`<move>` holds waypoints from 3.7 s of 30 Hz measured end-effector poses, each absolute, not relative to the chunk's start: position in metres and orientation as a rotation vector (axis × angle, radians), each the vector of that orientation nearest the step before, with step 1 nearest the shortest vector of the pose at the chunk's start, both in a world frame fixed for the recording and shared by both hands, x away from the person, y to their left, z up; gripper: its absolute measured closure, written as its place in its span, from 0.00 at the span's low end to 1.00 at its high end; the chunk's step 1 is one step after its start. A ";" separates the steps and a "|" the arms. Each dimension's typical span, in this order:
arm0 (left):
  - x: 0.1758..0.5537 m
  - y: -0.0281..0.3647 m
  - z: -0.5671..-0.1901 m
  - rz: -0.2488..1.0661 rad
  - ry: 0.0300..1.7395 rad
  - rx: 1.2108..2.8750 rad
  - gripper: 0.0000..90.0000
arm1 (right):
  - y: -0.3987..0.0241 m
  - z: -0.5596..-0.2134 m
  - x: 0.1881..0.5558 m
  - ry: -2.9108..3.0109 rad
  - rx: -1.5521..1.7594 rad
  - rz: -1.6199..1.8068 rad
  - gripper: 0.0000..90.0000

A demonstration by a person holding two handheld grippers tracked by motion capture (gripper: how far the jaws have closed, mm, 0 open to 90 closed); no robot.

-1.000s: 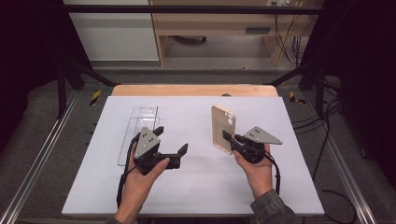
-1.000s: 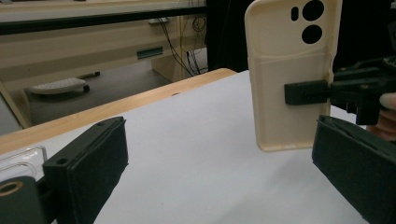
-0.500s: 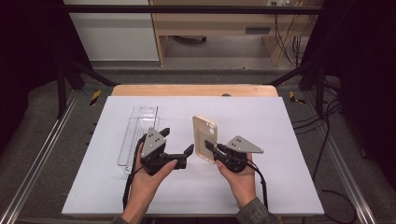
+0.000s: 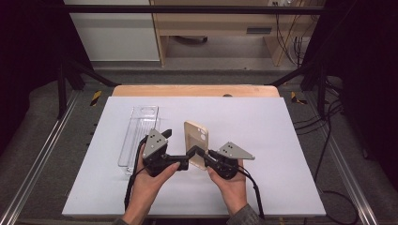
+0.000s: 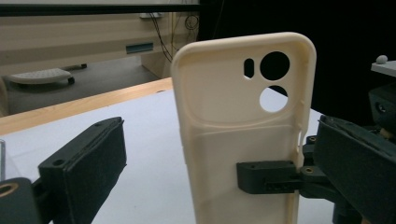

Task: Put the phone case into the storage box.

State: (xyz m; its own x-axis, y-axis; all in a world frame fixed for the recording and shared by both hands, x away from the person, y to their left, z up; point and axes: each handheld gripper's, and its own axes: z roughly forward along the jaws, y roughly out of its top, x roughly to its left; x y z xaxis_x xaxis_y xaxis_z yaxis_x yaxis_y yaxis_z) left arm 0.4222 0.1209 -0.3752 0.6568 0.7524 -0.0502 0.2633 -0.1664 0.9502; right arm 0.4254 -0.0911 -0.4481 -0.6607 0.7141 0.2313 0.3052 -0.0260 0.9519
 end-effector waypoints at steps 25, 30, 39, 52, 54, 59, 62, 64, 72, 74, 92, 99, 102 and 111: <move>0.427 0.121 -0.377 0.491 0.866 1.695 0.02 | -0.058 -0.450 0.411 1.948 0.989 1.708 0.94; 0.429 0.122 -0.378 0.487 0.883 1.683 0.02 | -0.054 -0.450 0.410 1.952 0.982 1.710 0.94; 0.429 0.124 -0.378 0.486 0.885 1.676 0.02 | -0.050 -0.451 0.408 1.956 0.980 1.715 0.94; 0.428 0.127 -0.380 0.485 0.893 1.675 0.09 | -0.049 -0.451 0.410 1.949 0.997 1.720 0.94; 0.428 0.128 -0.380 0.483 0.896 1.676 0.10 | -0.049 -0.452 0.410 1.949 0.996 1.717 0.94; 0.427 0.128 -0.379 0.488 0.896 1.687 0.11 | -0.047 -0.453 0.410 1.953 1.001 1.717 0.94; 0.427 0.130 -0.378 0.502 0.892 1.694 0.11 | -0.046 -0.452 0.411 1.958 0.997 1.723 0.94; 0.428 0.130 -0.378 0.483 0.891 1.692 0.11 | -0.046 -0.452 0.411 1.968 0.995 1.728 0.93; 0.431 0.129 -0.376 0.462 0.886 1.698 0.11 | -0.051 -0.447 0.414 1.988 0.986 1.700 0.62; 0.430 0.127 -0.376 0.481 0.877 1.708 0.12 | -0.052 -0.446 0.415 1.998 0.992 1.679 0.53; 0.438 0.140 -0.360 0.554 0.902 1.675 0.12 | -0.068 -0.438 0.412 2.029 0.942 1.582 0.19; 0.447 0.156 -0.349 0.612 0.935 1.631 0.12 | -0.091 -0.436 0.417 2.051 0.958 1.570 0.08; 0.451 0.162 -0.345 0.631 0.945 1.616 0.12 | -0.102 -0.435 0.420 2.042 0.974 1.544 0.08; 0.460 0.177 -0.336 0.694 0.978 1.579 0.12 | -0.133 -0.438 0.428 2.018 1.020 1.508 0.14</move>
